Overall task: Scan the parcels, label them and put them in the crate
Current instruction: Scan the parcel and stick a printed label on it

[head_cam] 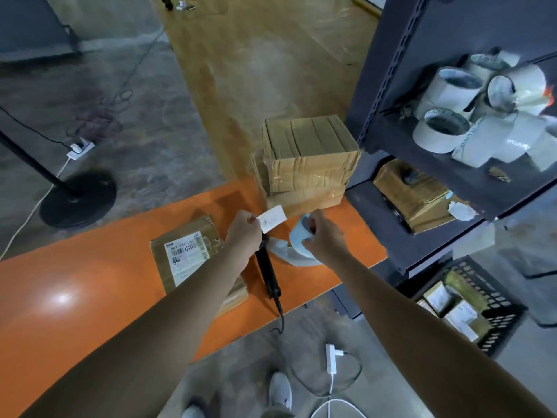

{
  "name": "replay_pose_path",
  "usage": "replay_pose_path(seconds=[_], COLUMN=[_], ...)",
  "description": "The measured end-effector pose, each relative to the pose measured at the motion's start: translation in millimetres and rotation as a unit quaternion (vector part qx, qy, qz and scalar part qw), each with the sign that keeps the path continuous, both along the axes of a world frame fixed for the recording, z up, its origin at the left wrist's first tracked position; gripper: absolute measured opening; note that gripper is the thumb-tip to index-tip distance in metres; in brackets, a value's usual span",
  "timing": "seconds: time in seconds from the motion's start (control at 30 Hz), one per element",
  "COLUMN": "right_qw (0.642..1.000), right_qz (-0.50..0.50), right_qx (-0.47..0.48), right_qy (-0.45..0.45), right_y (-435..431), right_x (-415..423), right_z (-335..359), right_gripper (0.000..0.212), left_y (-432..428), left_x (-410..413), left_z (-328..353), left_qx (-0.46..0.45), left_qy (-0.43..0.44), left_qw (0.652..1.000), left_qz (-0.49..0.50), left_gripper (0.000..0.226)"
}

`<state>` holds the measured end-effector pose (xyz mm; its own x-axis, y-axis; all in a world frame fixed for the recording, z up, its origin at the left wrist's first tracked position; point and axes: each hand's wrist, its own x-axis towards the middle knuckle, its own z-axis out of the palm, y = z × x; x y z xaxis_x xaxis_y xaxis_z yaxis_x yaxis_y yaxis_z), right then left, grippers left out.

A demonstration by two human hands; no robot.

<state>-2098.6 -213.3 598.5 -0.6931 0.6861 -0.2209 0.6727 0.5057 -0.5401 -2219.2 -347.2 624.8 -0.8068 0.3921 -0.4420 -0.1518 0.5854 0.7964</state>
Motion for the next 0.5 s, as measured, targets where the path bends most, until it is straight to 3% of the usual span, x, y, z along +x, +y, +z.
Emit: replay_pose_path(seconds=[0.17,0.5], right_qw=[0.998,0.999], right_qz=[0.035,0.039], right_qx=[0.02,-0.03], right_qy=[-0.045,0.006], right_y=[-2,-11], right_x=[-1,3], right_z=[-29,-40], right_gripper=[0.031,0.04], left_y=[0,-13], left_x=[3,9], left_z=[-12,-9], left_qx=[-0.027,-0.048], left_qy=[-0.016,-0.024], left_qw=[0.999,0.998], left_qz=[0.003,-0.03], left_gripper=[0.019,0.027])
